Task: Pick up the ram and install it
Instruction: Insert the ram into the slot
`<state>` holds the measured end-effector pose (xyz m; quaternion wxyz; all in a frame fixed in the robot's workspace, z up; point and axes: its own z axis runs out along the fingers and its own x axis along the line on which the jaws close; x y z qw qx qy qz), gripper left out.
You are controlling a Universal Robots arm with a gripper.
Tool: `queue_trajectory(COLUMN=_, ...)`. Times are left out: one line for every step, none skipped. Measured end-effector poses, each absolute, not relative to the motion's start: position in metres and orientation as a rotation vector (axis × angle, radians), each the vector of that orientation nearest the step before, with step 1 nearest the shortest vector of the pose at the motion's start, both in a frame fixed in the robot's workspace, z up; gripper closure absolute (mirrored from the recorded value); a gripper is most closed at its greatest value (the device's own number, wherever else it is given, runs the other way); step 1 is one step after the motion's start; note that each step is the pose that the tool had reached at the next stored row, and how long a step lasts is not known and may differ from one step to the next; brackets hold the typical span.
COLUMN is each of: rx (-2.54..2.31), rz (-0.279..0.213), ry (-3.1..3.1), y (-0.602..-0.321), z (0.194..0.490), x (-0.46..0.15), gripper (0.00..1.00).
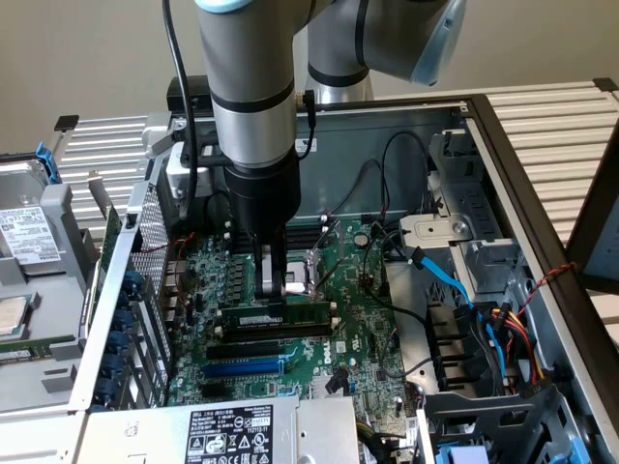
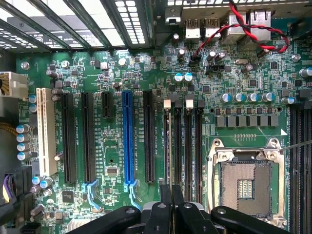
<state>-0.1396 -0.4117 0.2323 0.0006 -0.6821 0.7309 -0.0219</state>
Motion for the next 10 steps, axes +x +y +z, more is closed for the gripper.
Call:
queue_trajectory(rx=-2.142, rz=-0.069, ry=2.296, y=-0.4117, z=0.2322, x=-0.1396, gripper=0.88)
queue_trajectory(rx=-2.142, rz=-0.069, ry=2.296, y=-0.4117, z=0.2321, x=-0.1397, gripper=0.88)
queue_trajectory(rx=-2.142, rz=-0.069, ry=2.295, y=-0.4115, z=0.2319, x=-0.1397, gripper=0.88)
queue_trajectory(rx=-2.142, rz=-0.069, ry=2.295, y=-0.4114, z=0.2318, x=-0.1397, gripper=0.88)
queue_trajectory(rx=-2.142, rz=-0.069, ry=2.295, y=-0.4114, z=0.2318, x=-0.1397, gripper=0.88)
queue_trajectory(rx=-2.142, rz=-0.069, ry=2.295, y=-0.4113, z=0.2318, x=-0.1397, gripper=0.88)
queue_trajectory(rx=-2.142, rz=-0.069, ry=2.295, y=-0.4113, z=0.2317, x=-0.1397, gripper=0.88)
queue_trajectory(rx=-2.142, rz=-0.069, ry=2.295, y=-0.4113, z=0.2317, x=-0.1398, gripper=0.88)
queue_trajectory(rx=-2.142, rz=-0.069, ry=2.295, y=-0.4113, z=0.2318, x=-0.1398, gripper=0.88)
queue_trajectory(rx=-2.142, rz=-0.069, ry=2.295, y=-0.4112, z=0.2317, x=-0.1397, gripper=0.88)
